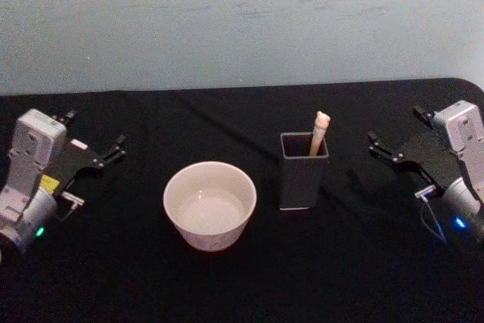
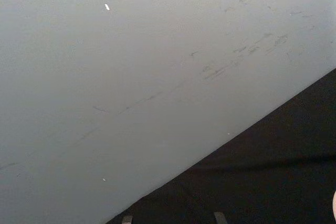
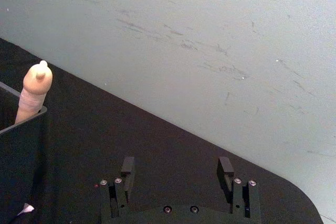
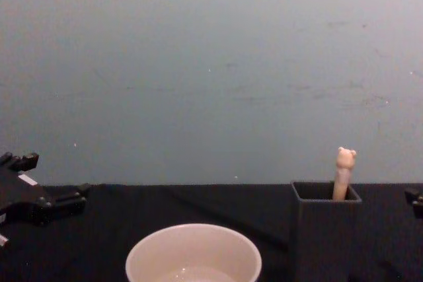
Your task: Pick up the stirring spoon with one hand, stir inside the cup, then place it back in its original position.
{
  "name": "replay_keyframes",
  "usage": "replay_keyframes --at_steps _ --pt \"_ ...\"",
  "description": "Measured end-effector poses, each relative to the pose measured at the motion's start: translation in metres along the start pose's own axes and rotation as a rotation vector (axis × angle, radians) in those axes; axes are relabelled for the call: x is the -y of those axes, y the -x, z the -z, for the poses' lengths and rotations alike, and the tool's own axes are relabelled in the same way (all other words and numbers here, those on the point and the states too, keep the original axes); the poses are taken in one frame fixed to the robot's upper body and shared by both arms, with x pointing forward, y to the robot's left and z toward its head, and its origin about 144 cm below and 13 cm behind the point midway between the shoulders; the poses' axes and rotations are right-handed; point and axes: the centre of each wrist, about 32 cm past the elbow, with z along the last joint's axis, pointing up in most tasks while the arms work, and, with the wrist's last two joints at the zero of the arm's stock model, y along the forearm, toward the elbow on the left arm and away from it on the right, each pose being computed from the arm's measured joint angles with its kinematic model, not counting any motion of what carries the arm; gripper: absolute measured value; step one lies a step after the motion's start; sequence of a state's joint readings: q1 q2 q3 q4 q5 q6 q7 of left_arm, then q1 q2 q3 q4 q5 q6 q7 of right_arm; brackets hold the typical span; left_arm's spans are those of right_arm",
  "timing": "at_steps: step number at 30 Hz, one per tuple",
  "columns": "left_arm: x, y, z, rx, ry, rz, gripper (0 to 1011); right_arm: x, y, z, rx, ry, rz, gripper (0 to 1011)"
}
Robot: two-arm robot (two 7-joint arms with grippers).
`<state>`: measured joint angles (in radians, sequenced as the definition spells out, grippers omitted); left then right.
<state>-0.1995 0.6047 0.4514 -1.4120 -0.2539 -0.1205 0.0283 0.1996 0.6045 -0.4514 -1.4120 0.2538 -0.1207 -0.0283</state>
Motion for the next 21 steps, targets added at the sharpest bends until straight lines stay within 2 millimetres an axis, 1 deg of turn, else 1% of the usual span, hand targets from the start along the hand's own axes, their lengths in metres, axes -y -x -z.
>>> replay_keyframes --at_steps 21 --pt "0.0000 0.0000 0.0000 0.000 0.000 0.000 1001 0.0000 0.0000 0.0001 0.000 0.000 0.000 1002"
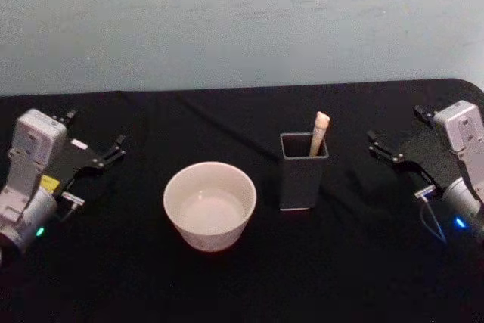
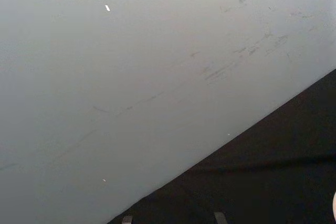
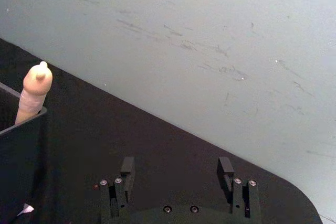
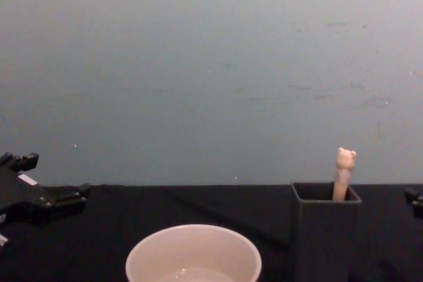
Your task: Pick up the stirring spoon with one hand, stir inside the cup, then place it back in its original position.
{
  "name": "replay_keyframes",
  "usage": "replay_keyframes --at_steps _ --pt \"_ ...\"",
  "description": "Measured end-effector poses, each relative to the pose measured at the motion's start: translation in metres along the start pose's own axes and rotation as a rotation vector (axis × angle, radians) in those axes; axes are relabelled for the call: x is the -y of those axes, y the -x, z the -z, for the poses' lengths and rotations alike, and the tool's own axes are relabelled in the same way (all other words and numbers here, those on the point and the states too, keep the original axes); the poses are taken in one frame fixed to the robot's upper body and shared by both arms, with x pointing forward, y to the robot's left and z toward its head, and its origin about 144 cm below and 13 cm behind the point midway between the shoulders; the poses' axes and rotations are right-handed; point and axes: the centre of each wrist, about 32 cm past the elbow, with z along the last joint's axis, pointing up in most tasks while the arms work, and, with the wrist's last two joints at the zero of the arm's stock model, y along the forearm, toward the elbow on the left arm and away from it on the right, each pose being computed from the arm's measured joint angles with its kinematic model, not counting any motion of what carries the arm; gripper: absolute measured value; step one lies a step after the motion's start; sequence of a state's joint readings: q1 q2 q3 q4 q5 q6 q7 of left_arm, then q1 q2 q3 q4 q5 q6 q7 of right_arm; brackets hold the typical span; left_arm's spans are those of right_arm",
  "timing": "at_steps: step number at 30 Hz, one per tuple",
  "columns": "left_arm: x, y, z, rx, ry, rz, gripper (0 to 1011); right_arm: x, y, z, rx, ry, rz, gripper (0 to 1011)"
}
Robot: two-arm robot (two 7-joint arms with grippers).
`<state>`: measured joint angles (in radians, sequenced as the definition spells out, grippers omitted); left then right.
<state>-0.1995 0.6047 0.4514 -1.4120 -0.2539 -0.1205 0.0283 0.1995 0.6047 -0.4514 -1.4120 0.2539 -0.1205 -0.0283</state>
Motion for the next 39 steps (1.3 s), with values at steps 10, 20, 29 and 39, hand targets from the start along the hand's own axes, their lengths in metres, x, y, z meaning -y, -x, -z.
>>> replay_keyframes --at_steps 10,20,29,39 --pt "0.000 0.000 0.000 0.000 0.000 0.000 1001 0.000 0.000 0.000 0.000 0.000 0.000 1002" --pt "0.000 0.000 0.000 0.000 0.000 0.000 1001 0.000 0.000 0.000 0.000 0.000 0.000 1002" --pt "0.000 0.000 0.000 0.000 0.000 0.000 1001 0.001 -0.004 -0.002 -0.019 -0.004 -0.005 1002" --pt "0.000 0.000 0.000 0.000 0.000 0.000 1001 0.015 -0.018 -0.005 -0.162 -0.037 -0.140 1002"
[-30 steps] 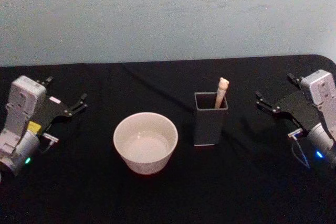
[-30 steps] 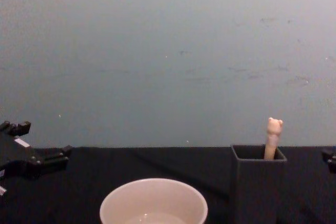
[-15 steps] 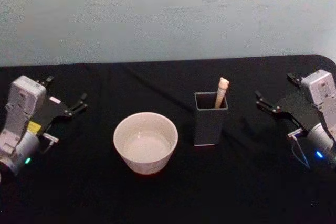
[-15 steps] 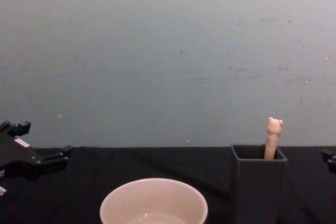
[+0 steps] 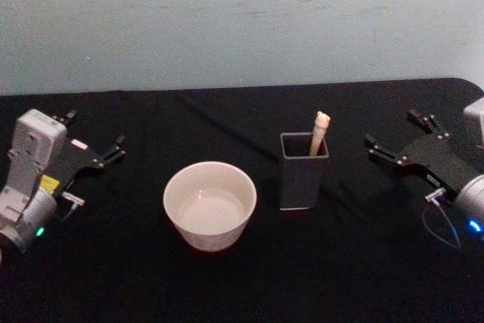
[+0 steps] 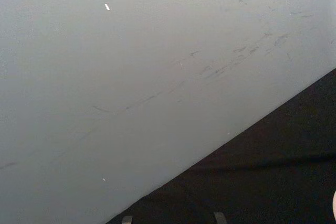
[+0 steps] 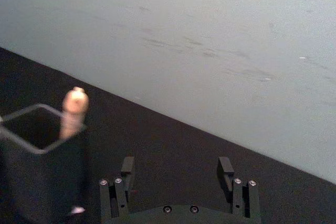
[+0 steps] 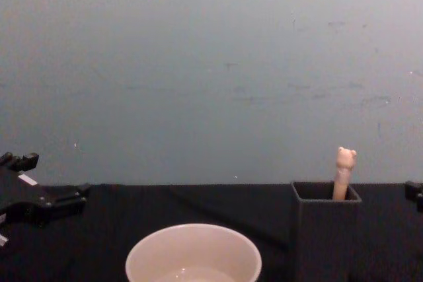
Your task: Pick up the stirring spoon with one hand, stir inside the cup, then place it back in its original position.
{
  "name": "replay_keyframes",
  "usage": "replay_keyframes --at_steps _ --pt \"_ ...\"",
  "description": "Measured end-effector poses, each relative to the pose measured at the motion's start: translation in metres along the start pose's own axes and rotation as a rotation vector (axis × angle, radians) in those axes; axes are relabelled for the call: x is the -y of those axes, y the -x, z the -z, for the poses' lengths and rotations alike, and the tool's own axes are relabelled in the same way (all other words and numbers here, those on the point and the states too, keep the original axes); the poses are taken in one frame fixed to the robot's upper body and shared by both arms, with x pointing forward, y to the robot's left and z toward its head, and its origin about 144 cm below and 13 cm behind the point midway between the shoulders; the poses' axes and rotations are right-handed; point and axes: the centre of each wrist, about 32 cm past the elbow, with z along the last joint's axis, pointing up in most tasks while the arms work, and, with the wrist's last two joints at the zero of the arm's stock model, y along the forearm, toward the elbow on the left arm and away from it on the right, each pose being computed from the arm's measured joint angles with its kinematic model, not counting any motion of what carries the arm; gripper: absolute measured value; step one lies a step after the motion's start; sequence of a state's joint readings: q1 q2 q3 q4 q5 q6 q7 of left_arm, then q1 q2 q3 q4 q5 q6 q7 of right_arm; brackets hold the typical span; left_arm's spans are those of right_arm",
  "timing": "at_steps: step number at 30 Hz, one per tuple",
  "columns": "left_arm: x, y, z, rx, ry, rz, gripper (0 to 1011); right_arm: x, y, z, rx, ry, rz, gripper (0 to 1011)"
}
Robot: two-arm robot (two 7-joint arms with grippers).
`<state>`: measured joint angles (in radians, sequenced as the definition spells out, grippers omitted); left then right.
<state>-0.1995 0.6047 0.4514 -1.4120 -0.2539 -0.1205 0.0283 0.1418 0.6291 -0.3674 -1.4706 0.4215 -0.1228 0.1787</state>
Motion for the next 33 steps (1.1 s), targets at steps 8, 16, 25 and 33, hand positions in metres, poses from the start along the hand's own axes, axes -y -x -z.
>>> replay_keyframes --at_steps 8,16,25,33 --pt "0.000 0.000 0.000 0.000 0.000 0.000 1001 0.009 0.002 -0.005 -0.083 -0.049 -0.150 1002" --pt "0.000 0.000 0.000 0.000 0.000 0.000 1001 0.005 0.010 -0.009 -0.117 -0.076 -0.254 1002" --pt "0.000 0.000 0.000 0.000 0.000 0.000 1001 -0.013 0.015 -0.012 -0.153 -0.084 -0.303 1002" --pt "0.000 0.000 0.000 0.000 0.000 0.000 1001 -0.031 0.014 -0.013 -0.186 -0.083 -0.312 1000"
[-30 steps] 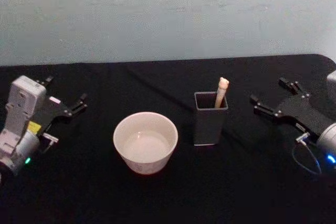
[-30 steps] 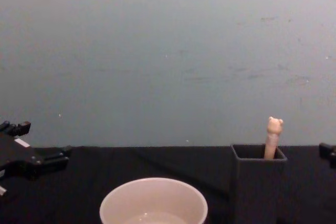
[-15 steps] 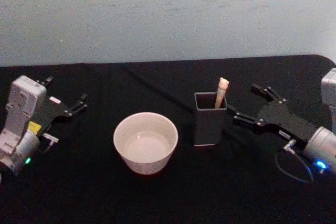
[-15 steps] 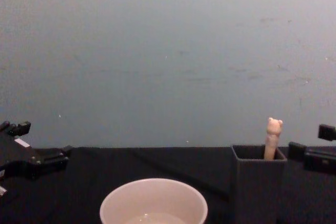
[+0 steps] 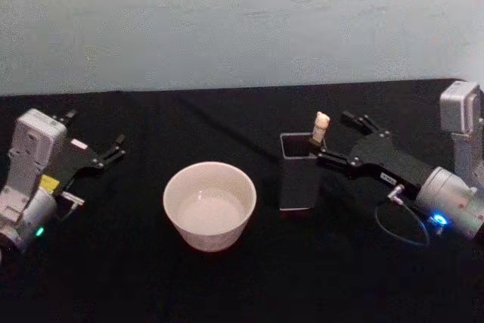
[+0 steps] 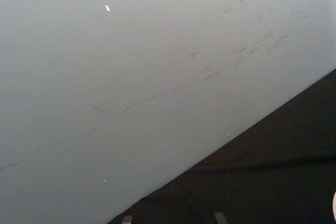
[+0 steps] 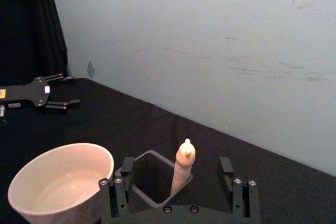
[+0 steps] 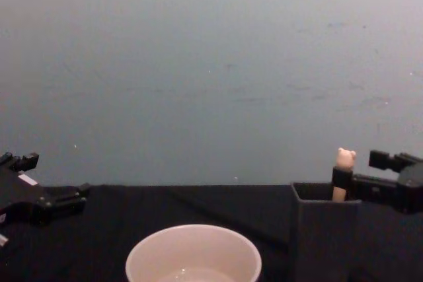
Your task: Pick up the stirring spoon with one hand, stir inside the cup, then place it back in its original position.
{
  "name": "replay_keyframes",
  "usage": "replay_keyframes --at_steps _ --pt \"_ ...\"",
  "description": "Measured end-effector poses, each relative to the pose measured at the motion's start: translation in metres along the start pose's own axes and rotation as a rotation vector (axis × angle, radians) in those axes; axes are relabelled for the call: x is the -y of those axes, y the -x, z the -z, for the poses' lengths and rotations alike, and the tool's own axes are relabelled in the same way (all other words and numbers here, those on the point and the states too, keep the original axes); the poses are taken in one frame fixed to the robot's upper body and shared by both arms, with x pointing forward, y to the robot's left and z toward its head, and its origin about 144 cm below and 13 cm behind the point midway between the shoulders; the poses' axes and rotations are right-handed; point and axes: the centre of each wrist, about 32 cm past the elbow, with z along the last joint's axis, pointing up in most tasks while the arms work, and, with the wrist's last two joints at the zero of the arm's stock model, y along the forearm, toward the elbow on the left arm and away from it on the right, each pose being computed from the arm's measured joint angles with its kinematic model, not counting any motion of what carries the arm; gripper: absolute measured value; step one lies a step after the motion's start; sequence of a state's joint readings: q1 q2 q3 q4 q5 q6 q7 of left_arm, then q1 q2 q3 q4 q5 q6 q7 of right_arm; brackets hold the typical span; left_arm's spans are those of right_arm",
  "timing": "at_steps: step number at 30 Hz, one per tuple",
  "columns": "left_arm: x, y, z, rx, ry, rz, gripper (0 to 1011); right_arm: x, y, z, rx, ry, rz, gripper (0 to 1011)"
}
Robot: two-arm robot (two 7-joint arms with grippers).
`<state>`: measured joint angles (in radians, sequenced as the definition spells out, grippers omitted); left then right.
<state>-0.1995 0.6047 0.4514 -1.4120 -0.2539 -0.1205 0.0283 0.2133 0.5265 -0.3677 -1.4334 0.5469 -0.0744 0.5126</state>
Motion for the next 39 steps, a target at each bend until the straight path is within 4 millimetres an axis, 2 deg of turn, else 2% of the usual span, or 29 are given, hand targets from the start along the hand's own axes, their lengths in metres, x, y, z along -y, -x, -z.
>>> replay_keyframes --at_steps 16,39 --pt "0.000 0.000 0.000 0.000 0.000 0.000 1001 -0.019 -0.009 0.002 -0.069 0.008 0.007 1002" --pt "0.000 0.000 0.000 0.000 0.000 0.000 1001 -0.024 -0.009 0.003 -0.097 0.023 0.008 1002"
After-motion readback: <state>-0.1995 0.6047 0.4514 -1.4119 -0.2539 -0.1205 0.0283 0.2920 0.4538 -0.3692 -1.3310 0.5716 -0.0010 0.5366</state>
